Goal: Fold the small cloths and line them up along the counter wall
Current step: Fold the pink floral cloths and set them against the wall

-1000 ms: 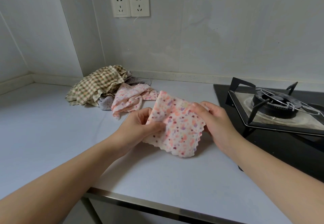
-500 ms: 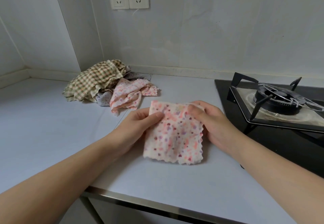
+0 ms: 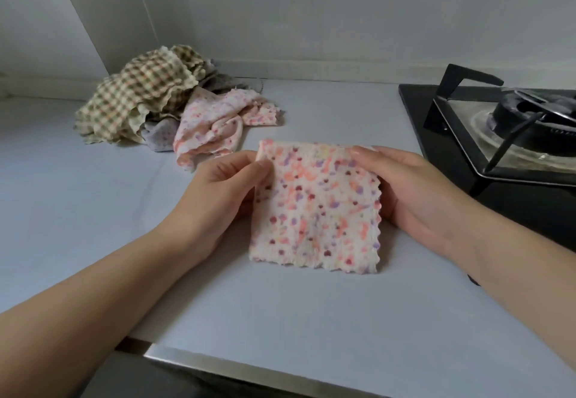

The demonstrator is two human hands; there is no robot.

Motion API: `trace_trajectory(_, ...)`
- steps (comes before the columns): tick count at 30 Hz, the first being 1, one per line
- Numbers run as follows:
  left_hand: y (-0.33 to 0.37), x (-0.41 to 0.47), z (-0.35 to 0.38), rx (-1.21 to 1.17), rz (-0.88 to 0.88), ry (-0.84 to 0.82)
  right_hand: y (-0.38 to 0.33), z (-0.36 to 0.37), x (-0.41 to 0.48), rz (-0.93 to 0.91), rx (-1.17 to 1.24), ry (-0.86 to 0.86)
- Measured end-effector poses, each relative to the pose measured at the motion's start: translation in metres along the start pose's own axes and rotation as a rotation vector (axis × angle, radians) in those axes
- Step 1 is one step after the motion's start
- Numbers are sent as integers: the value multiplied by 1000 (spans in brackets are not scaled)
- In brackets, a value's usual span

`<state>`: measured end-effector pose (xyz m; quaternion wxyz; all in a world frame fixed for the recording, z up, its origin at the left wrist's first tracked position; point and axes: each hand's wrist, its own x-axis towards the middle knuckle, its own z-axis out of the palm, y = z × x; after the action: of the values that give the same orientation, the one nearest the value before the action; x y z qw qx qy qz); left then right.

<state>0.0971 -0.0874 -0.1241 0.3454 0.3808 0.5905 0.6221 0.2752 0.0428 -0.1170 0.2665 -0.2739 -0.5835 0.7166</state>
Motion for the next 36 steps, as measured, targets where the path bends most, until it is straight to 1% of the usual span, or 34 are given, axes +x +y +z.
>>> trace_trajectory(4, 3, -3, -2, -15, -3, -21, 2, -4, 1, 22, 3, -22)
trace_trajectory(6, 6, -3, -3, 5, -26, -2, 0, -1, 2, 39, 7, -28)
trace_trajectory(9, 10, 0, 1, 9, -113, 57, -5, 4, 2, 51, -54, 27)
trace_trajectory(13, 20, 5, 7, 45, -269, 111, -12, 8, 3, 142, -134, 96)
trace_trajectory(18, 35, 13, 18, 177, -426, 194, -27, 18, 8, 266, -228, 151)
trace_trajectory(21, 48, 16, 24, 173, -511, 233, -38, 24, 6, 359, -206, 210)
trace_trajectory(23, 60, 14, 28, 166, -545, 221, -48, 29, -1, 397, -166, 262)
trace_trajectory(27, 100, -2, 45, 153, -520, 100, -78, 31, -31, 368, -148, 324)
trace_trajectory(29, 123, -15, 57, 181, -468, 60, -99, 27, -49, 325, -83, 348)
trace_trajectory(31, 145, -27, 70, 186, -394, 56, -122, 17, -68, 268, -24, 346)
trace_trajectory(35, 184, -41, 104, 186, -245, -20, -164, -16, -104, 146, -50, 150)
trace_trajectory(36, 192, -44, 114, 197, -207, -38, -174, -26, -112, 109, -82, 129)
